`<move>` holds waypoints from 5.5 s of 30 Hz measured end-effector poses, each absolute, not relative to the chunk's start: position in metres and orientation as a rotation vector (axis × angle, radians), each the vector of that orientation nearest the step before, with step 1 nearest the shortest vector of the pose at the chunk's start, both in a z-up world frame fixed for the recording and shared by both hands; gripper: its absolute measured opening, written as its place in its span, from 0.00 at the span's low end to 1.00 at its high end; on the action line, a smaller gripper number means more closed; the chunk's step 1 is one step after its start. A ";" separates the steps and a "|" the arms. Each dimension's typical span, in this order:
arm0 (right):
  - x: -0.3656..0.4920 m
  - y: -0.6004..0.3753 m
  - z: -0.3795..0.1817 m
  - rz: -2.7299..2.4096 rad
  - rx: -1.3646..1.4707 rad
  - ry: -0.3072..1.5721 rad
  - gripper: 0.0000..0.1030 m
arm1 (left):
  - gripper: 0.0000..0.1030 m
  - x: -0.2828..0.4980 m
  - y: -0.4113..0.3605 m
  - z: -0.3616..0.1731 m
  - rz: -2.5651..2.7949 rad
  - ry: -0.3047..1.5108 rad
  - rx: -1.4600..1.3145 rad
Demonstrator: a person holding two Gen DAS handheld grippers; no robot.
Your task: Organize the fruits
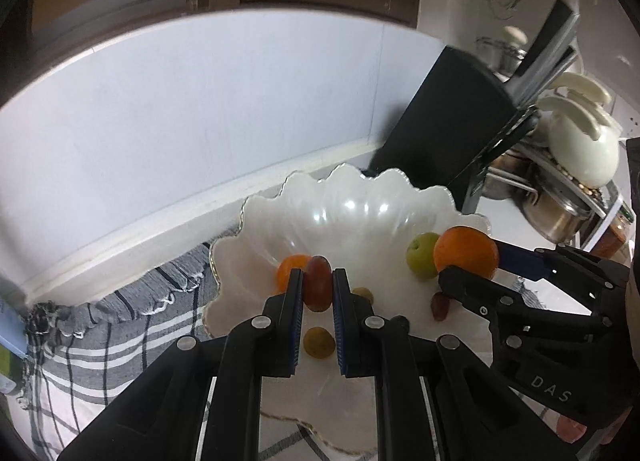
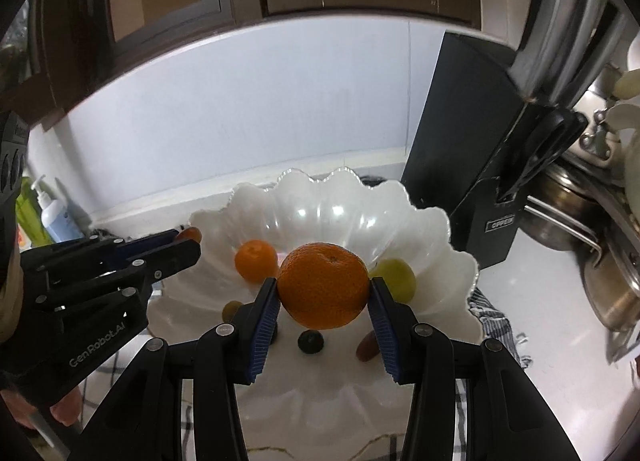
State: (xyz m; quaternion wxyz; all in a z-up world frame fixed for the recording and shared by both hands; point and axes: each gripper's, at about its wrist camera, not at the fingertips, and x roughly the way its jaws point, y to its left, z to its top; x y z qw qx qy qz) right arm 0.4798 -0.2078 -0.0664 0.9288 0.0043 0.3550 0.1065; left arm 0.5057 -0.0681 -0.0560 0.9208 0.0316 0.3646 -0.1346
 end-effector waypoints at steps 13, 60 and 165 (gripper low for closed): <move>0.512 -0.207 -0.098 0.223 0.014 0.851 0.46 | 0.17 0.533 -0.075 -0.081 -0.276 0.845 0.089; 0.254 -0.203 0.013 0.000 -0.001 0.442 0.88 | 1.00 0.274 -0.023 0.036 -0.073 0.433 0.099; 0.030 -0.255 0.022 0.017 -0.008 0.387 0.91 | 1.00 0.052 -0.072 0.041 -0.110 0.383 0.090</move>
